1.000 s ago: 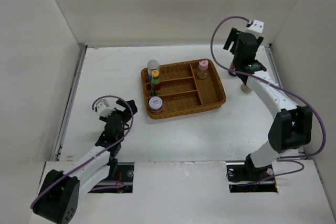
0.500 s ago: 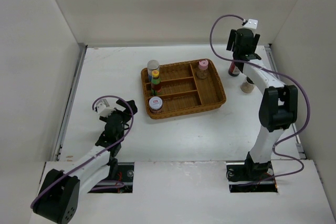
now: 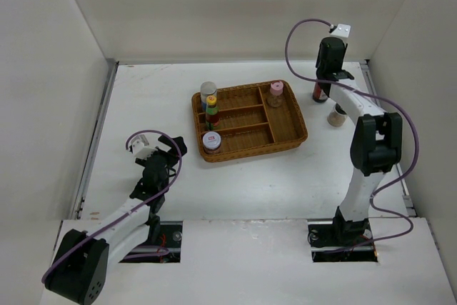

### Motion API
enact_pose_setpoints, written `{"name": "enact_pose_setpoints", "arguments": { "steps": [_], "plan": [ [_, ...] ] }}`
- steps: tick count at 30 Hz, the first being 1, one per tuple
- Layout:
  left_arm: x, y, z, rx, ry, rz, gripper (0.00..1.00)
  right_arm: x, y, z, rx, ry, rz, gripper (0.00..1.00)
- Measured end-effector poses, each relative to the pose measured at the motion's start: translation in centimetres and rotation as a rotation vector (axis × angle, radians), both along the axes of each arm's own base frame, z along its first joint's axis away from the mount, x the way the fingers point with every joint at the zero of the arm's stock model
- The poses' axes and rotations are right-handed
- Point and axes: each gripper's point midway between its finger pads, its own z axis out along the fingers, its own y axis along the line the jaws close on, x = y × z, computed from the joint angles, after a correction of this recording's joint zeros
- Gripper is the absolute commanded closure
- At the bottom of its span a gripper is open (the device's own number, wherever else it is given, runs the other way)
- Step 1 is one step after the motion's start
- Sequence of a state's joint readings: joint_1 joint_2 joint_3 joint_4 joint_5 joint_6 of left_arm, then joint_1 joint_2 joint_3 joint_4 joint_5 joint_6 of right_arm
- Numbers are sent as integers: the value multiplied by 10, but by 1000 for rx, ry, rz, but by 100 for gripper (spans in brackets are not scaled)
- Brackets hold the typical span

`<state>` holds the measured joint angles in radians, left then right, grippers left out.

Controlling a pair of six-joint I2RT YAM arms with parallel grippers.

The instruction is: Organize the condiment bottles

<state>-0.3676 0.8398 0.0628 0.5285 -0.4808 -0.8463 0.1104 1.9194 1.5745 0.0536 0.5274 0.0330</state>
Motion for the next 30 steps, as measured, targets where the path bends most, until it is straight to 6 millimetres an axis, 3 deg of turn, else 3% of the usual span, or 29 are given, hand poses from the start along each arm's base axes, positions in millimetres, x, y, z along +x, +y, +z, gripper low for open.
{"name": "enact_pose_setpoints", "arguments": {
  "steps": [4, 8, 15, 18, 22, 26, 30],
  "plan": [
    [0, 0, 0, 0, 0, 0, 0, -6, 1, 4, -6, -1, -5, 70],
    [0, 0, 0, 0, 0, 0, 0, -33, 13, 26, -12, -13, 11, 70],
    [0, 0, 0, 0, 0, -1, 0, -103, 74, 103, 21, -172, 140, 70],
    [0, 0, 0, 0, 0, -2, 0, -122, 102, 119, 57, -225, 207, 70],
    [0, -1, 1, -2, -3, -4, 0, -131, 135, 106, 83, -217, 285, 70],
    [0, -1, 2, -3, -6, -4, 0, -133, 161, 68, 79, -137, 345, 70],
    [0, -1, 2, -3, -6, -4, 0, -127, 174, 38, 69, -75, 370, 70]
  ]
}}
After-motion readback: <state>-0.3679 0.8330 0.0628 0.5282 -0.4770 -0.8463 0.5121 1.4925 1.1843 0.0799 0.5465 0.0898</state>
